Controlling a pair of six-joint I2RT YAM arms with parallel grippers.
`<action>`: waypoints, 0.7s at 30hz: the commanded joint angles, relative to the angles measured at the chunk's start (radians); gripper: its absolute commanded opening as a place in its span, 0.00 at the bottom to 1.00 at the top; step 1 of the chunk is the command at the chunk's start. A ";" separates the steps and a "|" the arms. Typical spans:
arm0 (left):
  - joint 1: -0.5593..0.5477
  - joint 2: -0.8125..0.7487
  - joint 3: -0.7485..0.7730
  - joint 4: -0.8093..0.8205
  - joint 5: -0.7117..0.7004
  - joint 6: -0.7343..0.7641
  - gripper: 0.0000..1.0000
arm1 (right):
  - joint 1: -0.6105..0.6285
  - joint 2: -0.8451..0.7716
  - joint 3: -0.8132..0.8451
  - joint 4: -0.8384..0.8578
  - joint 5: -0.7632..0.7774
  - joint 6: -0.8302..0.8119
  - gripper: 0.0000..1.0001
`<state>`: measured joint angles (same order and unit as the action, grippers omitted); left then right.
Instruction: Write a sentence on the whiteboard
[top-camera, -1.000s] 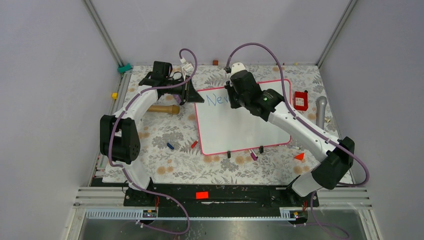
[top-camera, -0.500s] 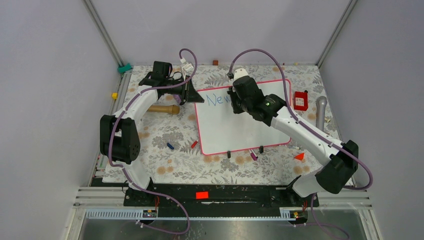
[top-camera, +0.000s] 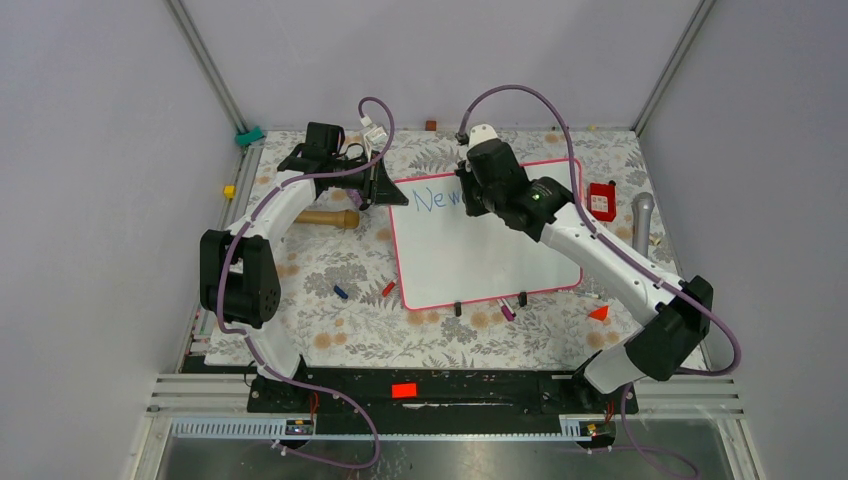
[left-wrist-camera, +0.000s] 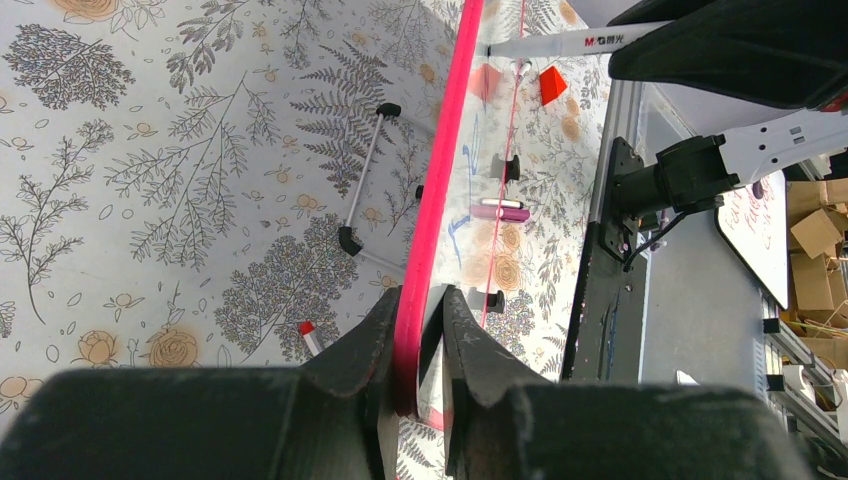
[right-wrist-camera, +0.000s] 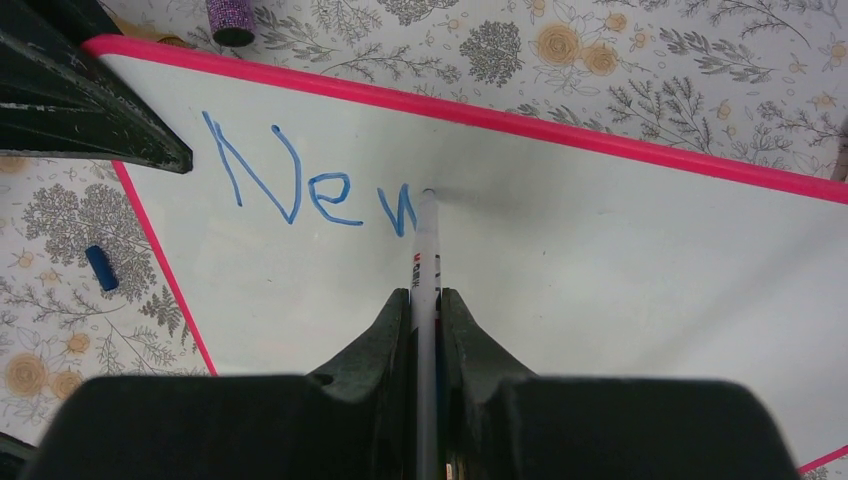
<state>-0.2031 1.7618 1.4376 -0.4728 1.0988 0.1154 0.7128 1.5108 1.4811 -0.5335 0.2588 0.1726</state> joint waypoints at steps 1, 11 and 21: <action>-0.025 0.011 -0.031 -0.018 -0.219 0.150 0.08 | -0.022 0.022 0.050 0.013 0.018 -0.010 0.00; -0.024 0.024 -0.029 -0.018 -0.215 0.144 0.08 | -0.024 -0.121 -0.032 0.081 -0.007 -0.030 0.00; -0.025 0.009 -0.030 -0.017 -0.220 0.142 0.08 | -0.077 -0.208 -0.130 0.101 0.047 -0.046 0.00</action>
<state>-0.2039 1.7618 1.4376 -0.4728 1.1011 0.1154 0.6651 1.3018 1.3560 -0.4637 0.2687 0.1417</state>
